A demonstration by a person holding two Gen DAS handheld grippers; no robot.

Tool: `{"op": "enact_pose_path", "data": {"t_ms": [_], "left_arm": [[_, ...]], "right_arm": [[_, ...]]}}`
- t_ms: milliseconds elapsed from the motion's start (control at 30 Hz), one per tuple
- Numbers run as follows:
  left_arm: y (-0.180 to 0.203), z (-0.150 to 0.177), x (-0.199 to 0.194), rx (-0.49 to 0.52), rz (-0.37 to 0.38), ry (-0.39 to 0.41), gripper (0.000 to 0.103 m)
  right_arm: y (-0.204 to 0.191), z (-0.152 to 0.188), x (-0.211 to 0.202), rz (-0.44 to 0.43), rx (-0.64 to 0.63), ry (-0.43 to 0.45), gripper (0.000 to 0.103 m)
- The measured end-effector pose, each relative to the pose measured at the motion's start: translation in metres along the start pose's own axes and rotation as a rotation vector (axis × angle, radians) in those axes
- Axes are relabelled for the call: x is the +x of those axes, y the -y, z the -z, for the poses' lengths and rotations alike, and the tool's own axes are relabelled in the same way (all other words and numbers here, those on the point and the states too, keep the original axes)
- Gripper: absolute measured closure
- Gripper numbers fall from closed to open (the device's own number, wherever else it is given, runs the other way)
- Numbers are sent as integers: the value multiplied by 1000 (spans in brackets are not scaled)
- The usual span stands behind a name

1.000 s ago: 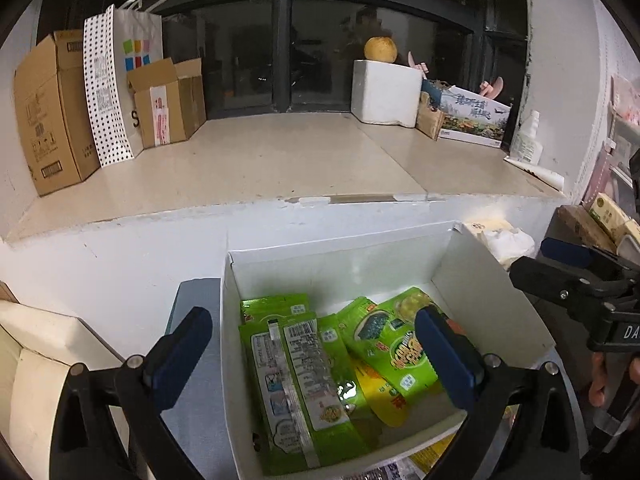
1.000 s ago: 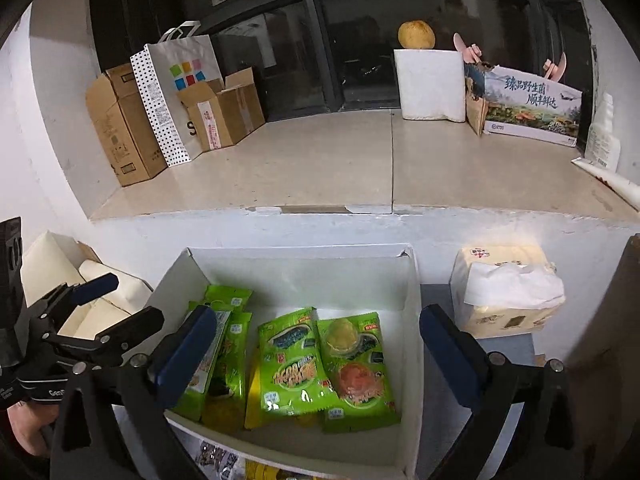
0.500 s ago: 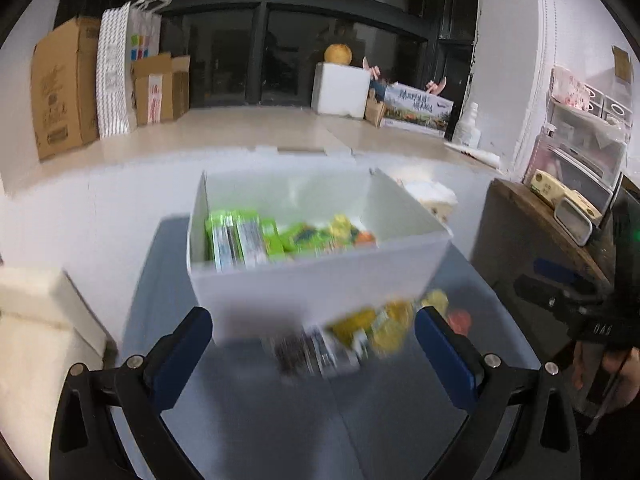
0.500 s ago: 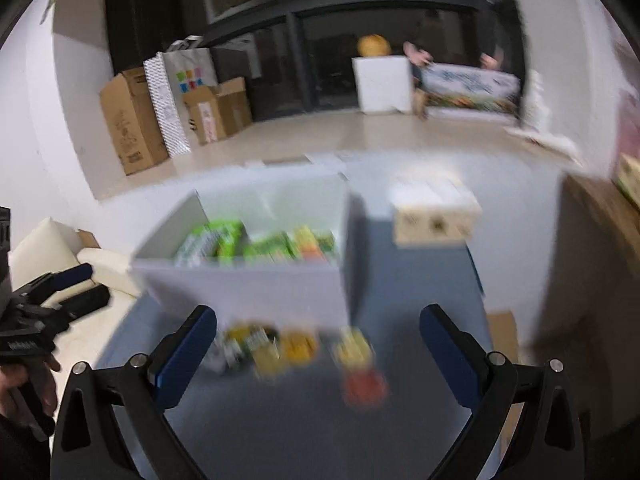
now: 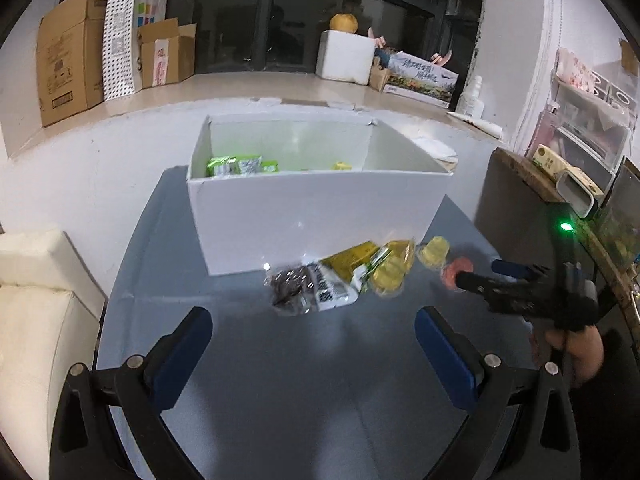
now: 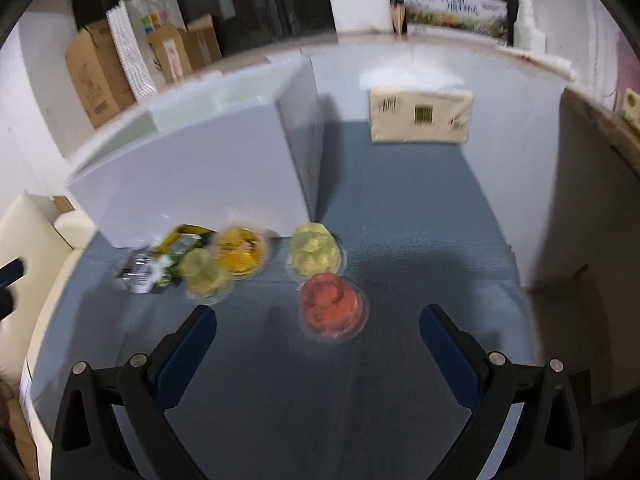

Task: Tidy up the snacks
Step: 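Grasp the brown jerky bag with the left tool while the right tool grasps the pink jelly cup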

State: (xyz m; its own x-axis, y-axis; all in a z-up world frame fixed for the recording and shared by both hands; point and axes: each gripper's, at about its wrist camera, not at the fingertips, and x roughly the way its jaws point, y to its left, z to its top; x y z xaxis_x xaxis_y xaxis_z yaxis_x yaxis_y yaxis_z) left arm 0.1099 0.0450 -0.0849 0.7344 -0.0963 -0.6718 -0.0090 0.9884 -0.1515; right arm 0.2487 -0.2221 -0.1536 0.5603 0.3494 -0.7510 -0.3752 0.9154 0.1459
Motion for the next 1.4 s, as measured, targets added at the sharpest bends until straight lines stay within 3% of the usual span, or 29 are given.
{"op": "enact_pose_path", "data": {"t_ms": [67,100,133,167,200,567,733,900,1033,1100,1233,1333,1367,1400], "left_arm": [[-5,5,1,-13,-3,-12,0],[-7,6,2,-15,-8,-17,0],[-9,9,4,-18,-16,-23,0],[-10,10,6,-21,-19,-29,0],[-11,10,7,-24,-18,-35,0],[0,9,40,32,-6,-80,0],[6,-5,87,100,4,-117,0],[5,-13,130,134,-39,-194,0],[7,-14,143,95,-4,-225,0],[14,-13,153,118,-84,-236,0],[11,-12,155,91,-75,-210,0],[2,-11,146,67,-40,-193,9],[-3,-10,140,54,-35,-186,23],[-10,-8,133,27,-28,-176,53]], "right_arm": [[0,-2,14,2,-14,-17,5],[0,-2,20,5,-16,-26,16],[0,-2,25,4,-14,-37,35],[1,-2,29,7,-13,-46,44],[1,-2,29,49,-26,-30,58],[6,4,-12,-62,32,34,59],[-13,11,-48,-112,16,88,59],[-27,17,-69,-141,-8,108,59],[-30,18,-71,-156,-10,112,59],[-32,17,-69,-163,-10,111,59],[-34,18,-64,-173,-11,103,59],[-31,20,-64,-173,-2,99,59],[-30,20,-63,-178,5,98,59],[-29,20,-63,-179,8,97,59]]}}
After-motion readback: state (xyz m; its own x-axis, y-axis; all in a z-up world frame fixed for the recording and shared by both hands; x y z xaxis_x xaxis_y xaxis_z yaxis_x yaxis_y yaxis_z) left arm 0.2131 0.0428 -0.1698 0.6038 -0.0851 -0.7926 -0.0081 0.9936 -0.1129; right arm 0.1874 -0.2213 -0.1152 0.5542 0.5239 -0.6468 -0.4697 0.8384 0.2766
